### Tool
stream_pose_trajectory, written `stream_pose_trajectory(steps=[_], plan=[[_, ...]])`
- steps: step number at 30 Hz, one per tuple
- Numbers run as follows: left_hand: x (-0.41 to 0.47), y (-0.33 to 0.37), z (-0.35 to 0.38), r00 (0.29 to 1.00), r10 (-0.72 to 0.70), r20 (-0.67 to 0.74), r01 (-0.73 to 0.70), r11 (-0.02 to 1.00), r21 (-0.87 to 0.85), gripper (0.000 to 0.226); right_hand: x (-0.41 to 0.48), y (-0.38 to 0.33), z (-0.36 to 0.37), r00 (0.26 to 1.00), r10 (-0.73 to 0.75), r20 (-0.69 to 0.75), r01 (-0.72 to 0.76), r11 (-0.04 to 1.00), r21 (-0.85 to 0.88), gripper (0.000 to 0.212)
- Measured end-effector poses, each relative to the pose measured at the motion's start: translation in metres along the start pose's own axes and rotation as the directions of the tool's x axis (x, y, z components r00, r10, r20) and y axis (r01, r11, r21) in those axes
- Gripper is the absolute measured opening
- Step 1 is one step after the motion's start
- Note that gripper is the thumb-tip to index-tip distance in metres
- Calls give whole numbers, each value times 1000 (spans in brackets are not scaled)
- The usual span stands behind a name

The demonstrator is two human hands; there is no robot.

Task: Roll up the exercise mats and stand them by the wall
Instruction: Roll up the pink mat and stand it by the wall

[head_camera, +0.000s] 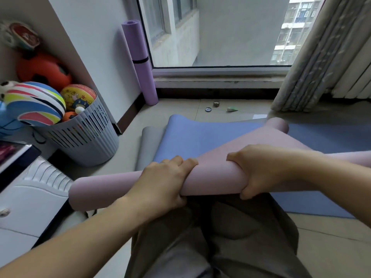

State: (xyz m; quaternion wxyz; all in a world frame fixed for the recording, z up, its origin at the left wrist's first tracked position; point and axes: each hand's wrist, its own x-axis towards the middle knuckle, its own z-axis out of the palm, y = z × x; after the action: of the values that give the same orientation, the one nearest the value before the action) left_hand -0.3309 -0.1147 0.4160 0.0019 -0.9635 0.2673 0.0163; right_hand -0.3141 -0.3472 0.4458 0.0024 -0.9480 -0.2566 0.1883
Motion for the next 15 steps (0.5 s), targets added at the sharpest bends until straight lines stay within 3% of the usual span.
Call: stream_pose_trajectory(steps=[3,6,8,11,13,15], plan=[[-6,2,-8,970,78,229,-48,990,-135,61,-3,-6,5,956,0,292,-59,979,194,51],[-8,0,5,915,154,373,-81,975,-205,51,-4,-13,34,923,-24,385,-101,948,301,56],[-9,2,15,881,184,435,-87,968,-234,47,-15,-20,55,956,-1,294,-85,956,280,66],[-9,-1,22,843,203,499,-43,948,-314,42,-34,-37,80,999,28,-35,-30,998,-49,86],[-6,-4,23,821,203,533,-21,945,-327,42,-39,-44,91,990,20,-136,-39,990,-134,77],[-5,-1,22,835,188,517,-44,960,-277,46,-37,-41,93,987,46,-155,-53,998,-40,66]])
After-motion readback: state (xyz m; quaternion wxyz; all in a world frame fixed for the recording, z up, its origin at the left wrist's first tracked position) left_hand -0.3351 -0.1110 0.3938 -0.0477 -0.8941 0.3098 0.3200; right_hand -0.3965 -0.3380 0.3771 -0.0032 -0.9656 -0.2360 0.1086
